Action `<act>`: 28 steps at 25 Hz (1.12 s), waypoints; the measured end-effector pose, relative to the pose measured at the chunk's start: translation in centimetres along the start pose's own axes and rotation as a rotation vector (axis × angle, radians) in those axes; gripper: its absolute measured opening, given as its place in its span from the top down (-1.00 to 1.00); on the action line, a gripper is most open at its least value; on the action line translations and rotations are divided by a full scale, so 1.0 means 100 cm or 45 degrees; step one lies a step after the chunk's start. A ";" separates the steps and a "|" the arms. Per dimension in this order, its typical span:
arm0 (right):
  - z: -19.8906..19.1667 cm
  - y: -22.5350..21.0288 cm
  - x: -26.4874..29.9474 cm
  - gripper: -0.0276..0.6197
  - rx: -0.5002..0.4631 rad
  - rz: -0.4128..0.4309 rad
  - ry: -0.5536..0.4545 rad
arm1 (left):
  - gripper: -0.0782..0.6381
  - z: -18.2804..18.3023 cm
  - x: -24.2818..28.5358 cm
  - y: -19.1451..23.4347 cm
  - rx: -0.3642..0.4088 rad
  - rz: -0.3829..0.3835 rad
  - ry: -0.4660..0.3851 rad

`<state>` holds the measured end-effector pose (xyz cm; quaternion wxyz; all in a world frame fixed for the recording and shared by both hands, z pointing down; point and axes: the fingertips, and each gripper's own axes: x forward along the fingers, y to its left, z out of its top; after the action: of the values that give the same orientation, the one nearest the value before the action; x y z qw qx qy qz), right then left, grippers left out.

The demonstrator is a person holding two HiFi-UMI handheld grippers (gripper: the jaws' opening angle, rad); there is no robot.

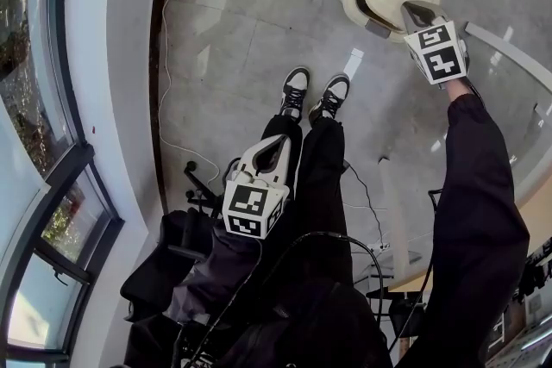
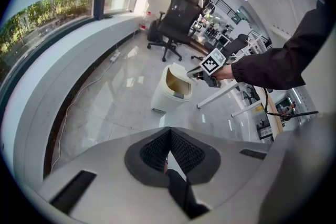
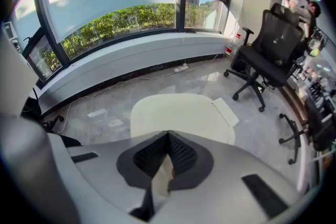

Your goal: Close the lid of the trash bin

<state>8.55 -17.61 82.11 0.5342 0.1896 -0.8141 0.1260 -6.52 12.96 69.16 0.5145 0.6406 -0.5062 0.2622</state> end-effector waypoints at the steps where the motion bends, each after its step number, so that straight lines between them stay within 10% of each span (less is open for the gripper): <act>1: -0.003 0.003 0.004 0.90 0.011 0.009 0.005 | 0.78 -0.001 0.000 0.001 -0.001 0.000 0.002; 28: -0.040 0.020 0.069 0.90 0.115 0.043 0.103 | 0.78 -0.018 0.010 0.011 -0.033 0.001 0.043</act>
<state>8.49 -15.40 89.98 0.5554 0.1945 -0.7884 0.1792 -6.81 14.27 71.02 0.5312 0.6290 -0.5011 0.2666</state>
